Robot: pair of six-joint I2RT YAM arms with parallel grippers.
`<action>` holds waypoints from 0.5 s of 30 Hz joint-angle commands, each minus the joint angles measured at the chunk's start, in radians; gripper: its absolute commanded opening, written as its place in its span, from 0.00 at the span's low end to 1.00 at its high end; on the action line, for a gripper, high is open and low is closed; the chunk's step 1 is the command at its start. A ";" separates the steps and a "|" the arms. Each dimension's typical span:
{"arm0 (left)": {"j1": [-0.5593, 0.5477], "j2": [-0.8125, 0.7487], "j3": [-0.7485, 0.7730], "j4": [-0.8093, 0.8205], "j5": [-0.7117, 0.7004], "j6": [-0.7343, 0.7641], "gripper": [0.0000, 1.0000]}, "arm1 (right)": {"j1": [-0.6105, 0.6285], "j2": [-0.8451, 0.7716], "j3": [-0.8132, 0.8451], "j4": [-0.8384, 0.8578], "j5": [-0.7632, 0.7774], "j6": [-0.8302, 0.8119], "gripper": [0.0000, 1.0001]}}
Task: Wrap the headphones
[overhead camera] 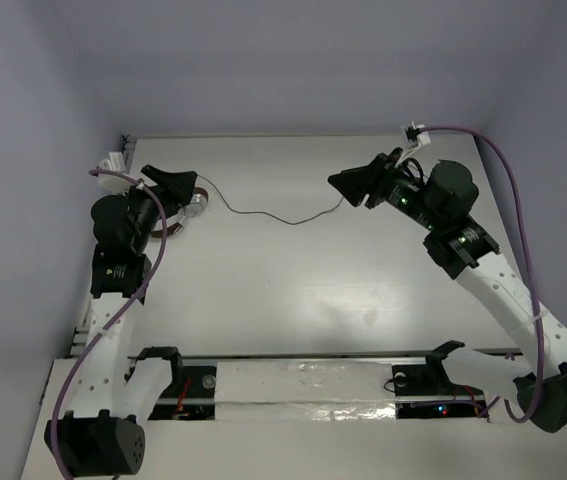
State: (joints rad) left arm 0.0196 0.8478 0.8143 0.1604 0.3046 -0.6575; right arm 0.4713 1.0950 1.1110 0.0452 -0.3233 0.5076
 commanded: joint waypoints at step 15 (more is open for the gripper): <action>0.060 0.129 0.086 -0.410 -0.545 0.065 0.08 | 0.125 -0.132 -0.158 -0.013 0.086 -0.020 0.00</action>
State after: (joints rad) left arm 0.0399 0.9421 0.8406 -0.1711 -0.1040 -0.6151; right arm 0.5838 1.0012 0.9703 0.0185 -0.2596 0.4946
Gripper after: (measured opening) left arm 0.075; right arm 0.010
